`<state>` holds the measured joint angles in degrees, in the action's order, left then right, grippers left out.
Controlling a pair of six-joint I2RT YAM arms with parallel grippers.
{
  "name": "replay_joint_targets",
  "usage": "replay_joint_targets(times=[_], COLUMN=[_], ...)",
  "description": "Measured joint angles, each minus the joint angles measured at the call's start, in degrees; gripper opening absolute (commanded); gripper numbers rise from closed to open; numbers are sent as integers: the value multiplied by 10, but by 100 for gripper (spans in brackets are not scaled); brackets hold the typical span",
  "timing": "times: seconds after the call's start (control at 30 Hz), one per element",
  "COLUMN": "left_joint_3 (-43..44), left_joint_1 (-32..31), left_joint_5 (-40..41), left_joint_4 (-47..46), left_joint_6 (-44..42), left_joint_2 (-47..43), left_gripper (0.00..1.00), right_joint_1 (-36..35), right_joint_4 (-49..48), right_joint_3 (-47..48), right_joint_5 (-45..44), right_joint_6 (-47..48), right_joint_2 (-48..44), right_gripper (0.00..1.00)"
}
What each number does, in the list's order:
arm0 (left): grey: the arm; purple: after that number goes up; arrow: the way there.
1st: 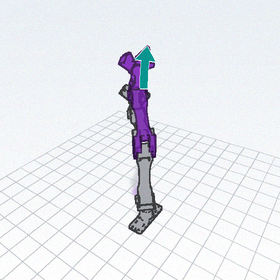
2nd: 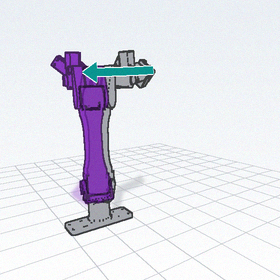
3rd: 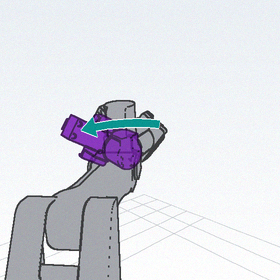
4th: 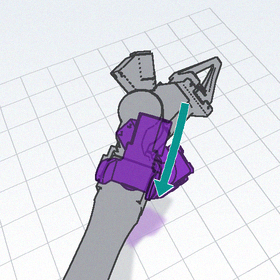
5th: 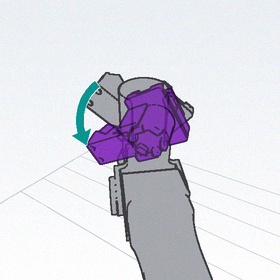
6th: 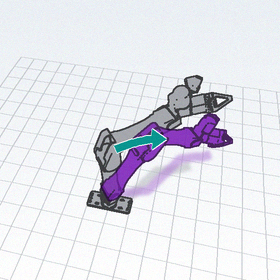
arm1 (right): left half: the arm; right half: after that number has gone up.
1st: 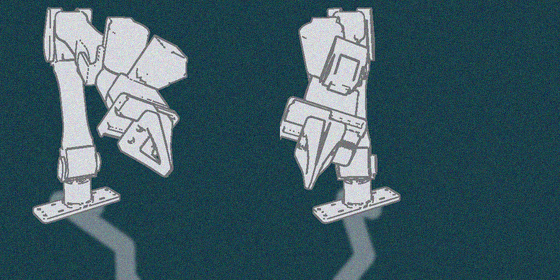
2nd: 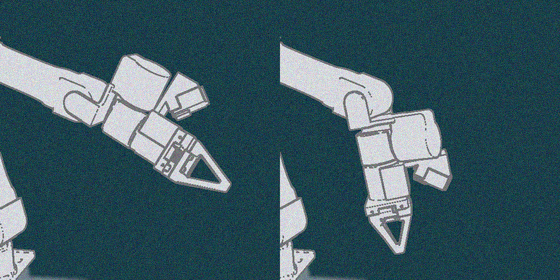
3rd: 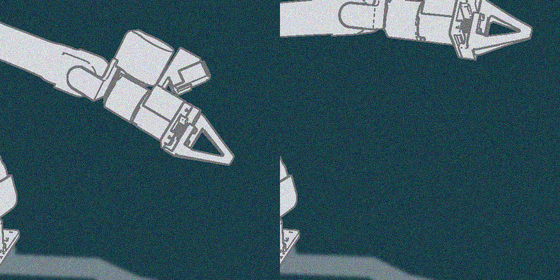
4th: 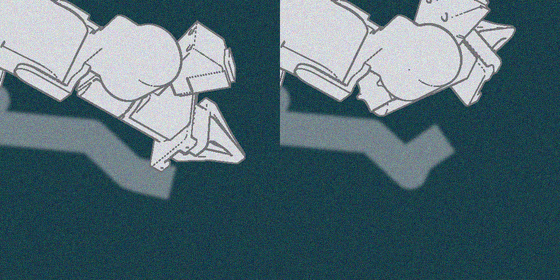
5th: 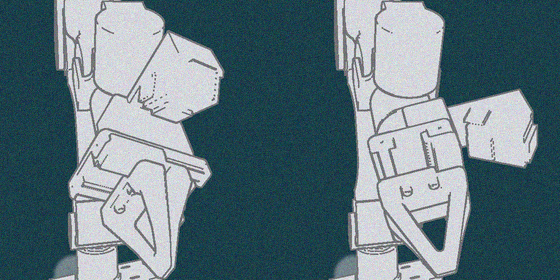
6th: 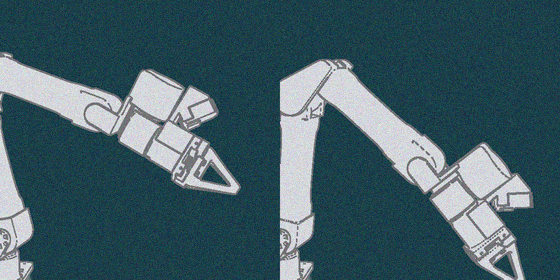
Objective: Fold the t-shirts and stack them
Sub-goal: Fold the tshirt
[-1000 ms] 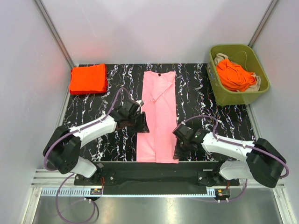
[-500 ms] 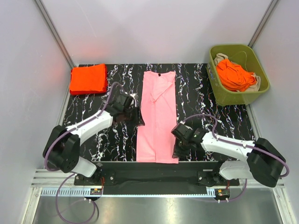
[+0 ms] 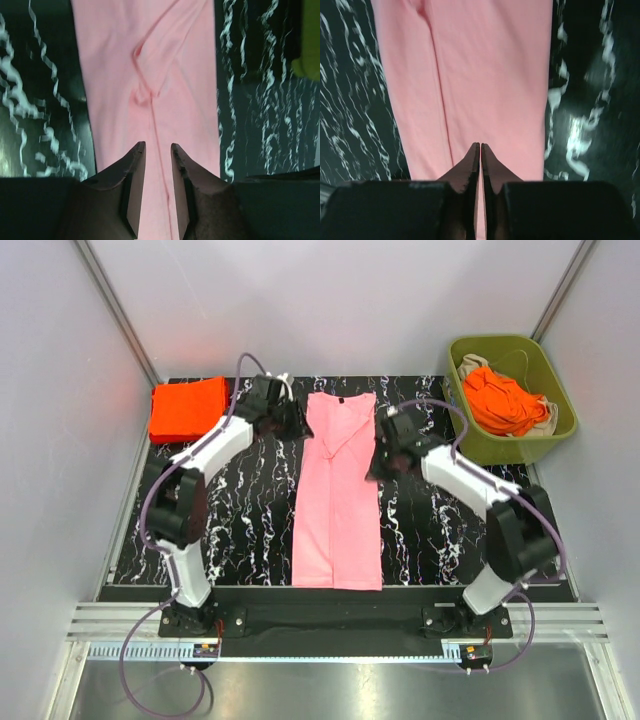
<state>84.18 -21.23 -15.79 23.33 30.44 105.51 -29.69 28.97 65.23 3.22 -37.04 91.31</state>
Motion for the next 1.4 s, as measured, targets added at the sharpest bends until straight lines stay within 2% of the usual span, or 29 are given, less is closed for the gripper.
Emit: replay_joint_targets(times=[0.13, 0.3, 0.53, 0.7, 0.97, 1.13, 1.4], left_joint_3=[102, 200, 282, 320, 402, 456, 490], left_joint_1=[9, 15, 34, 54, 74, 78, 87], left_joint_5=[-30, -64, -110, -117, -120, -135, -139], left_joint_4=[-17, -27, -32, -39, -66, -86, -126], left_joint_6=[-2, -2, 30, 60, 106, 137, 175], left_joint_2=[87, 204, 334, 370, 428, 475, 506], left_gripper=[31, 31, 31, 32, 34, 34, 33], right_joint_1=[54, 82, 118, 134, 140, 150, 157], right_joint_4=[-28, -58, -60, -62, -65, -44, -18], right_joint_3=[122, 255, 395, 494, 596, 711, 822], right_joint_5=[11, 24, 45, 55, 71, 84, 85], right_joint_6=[55, 94, 100, 96, 68, 59, 38], right_joint_2=[105, 245, 393, 463, 559, 627, 690], right_gripper=[8, 8, 8, 6, 4, 3, 4])
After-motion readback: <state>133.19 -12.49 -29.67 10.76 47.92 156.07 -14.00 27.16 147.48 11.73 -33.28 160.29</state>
